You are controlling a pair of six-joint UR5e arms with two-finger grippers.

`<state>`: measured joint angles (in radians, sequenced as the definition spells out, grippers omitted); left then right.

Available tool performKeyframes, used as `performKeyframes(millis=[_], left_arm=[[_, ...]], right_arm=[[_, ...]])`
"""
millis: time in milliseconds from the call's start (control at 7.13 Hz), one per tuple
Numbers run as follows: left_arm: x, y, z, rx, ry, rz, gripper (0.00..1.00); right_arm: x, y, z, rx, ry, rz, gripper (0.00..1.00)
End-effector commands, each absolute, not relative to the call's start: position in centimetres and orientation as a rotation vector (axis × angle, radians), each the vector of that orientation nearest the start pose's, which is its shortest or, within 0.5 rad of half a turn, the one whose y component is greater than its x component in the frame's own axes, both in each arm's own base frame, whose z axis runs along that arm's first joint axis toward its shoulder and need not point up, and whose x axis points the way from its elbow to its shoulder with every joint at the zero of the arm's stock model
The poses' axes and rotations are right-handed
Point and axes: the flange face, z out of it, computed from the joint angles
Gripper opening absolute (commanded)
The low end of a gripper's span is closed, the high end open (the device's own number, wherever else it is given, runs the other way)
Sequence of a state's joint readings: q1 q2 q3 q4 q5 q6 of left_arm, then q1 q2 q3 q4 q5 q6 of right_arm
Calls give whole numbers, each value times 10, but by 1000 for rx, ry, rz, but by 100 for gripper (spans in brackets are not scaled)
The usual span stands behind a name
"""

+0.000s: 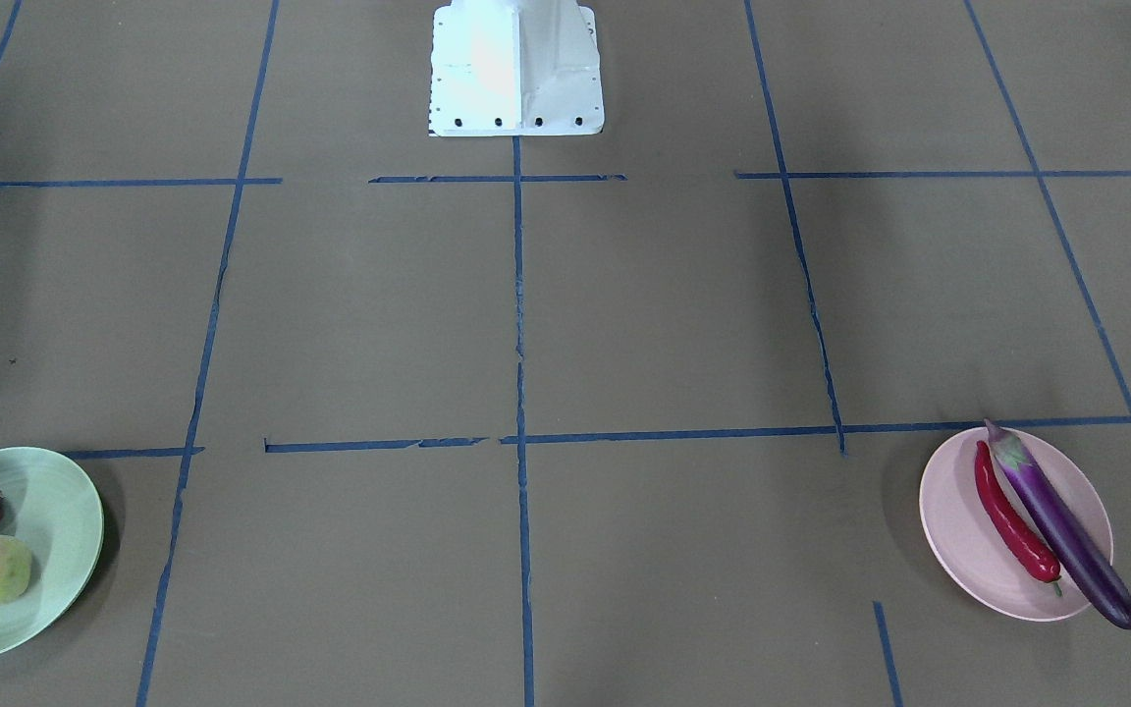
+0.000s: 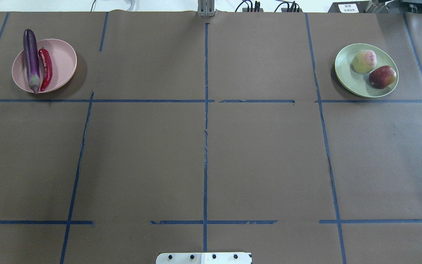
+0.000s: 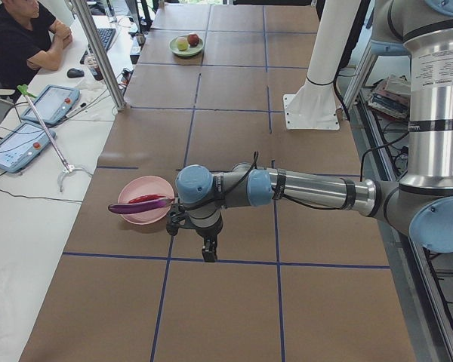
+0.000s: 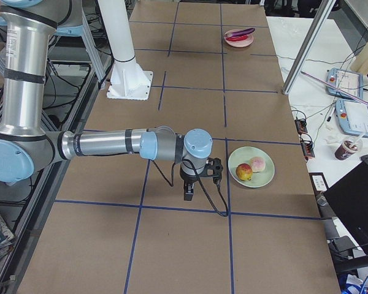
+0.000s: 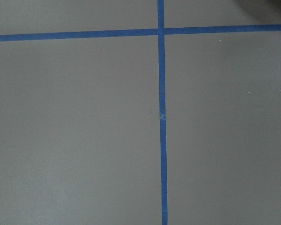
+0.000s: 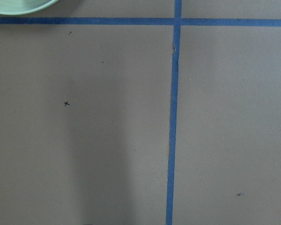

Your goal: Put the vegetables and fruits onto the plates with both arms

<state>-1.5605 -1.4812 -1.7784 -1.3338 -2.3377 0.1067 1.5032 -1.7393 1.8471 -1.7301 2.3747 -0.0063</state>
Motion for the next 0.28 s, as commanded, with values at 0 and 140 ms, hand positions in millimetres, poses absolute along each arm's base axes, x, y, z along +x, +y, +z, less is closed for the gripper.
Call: performKeyframes(millis=[0,140], left_arm=[[-60,-441,626,-82,771,62,100],[-60,-442,620,-74,769,66,100]], right_arm=[[29,-419,612,-70,-790,-69,100],[29,-418,613,-71,-790,-70,100]])
